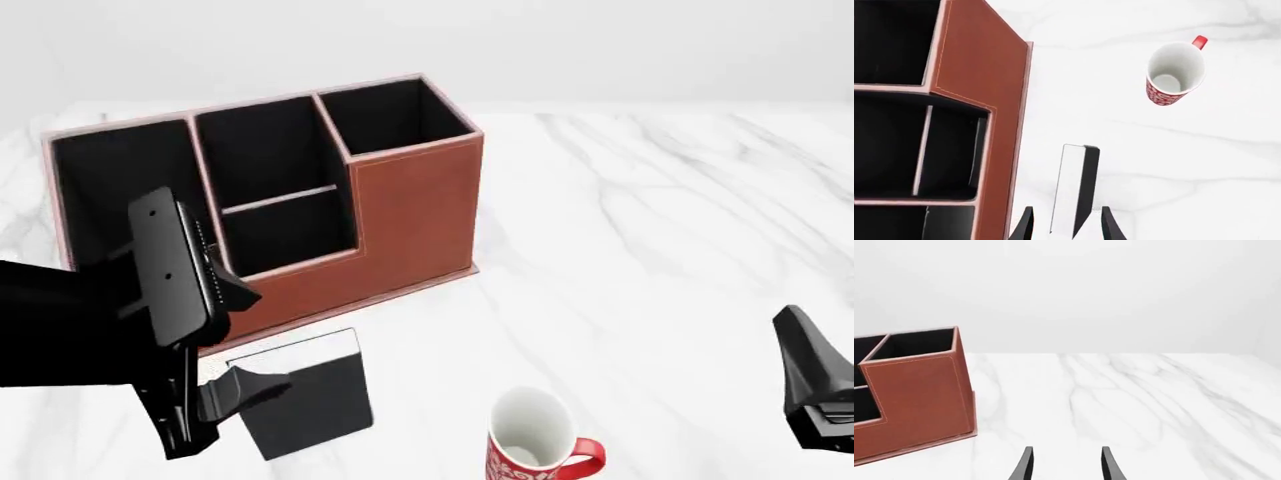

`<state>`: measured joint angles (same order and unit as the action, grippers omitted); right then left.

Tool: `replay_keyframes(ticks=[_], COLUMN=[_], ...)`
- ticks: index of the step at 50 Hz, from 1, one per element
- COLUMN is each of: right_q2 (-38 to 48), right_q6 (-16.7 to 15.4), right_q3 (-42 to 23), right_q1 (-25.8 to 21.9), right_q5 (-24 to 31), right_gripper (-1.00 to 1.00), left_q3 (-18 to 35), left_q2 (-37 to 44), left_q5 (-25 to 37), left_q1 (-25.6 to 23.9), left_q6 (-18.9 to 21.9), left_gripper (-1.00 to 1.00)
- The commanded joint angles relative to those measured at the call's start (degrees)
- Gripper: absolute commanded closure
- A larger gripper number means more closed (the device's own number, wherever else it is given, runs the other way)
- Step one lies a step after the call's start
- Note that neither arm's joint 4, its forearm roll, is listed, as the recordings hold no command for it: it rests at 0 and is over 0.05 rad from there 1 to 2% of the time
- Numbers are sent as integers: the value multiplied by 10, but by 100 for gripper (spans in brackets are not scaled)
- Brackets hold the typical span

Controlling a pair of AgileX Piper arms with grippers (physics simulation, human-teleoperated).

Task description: Pick up the book and place it in the front compartment of the caddy.

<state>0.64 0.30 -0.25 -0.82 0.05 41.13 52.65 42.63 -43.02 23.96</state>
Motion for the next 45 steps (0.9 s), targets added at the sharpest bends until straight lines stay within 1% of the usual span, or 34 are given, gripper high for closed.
replay_keyframes(ticks=[1,15,20,32,38,45], right_q2=[-1,-1,-1,-1,-1,-1], right_q6=[-1,-1,-1,-1,-1,-1], right_q3=[0,0,0,0,0,0], right_q1=[2,2,2,2,2,2], right_q5=[0,0,0,0,0,0], right_gripper=[-100,-100,-100,-100,-100,-100], left_q3=[-5,-14,-10,-14,-25,-30], left_q2=[-5,3,4,11,14,19], left_q5=[-3,-13,-13,-20,-29,-36], left_q1=[8,4,16,24,30,28], left_q6=[-9,-15,-3,-1,2,-3], left_gripper=[-100,-100,-100,-100,-100,-100])
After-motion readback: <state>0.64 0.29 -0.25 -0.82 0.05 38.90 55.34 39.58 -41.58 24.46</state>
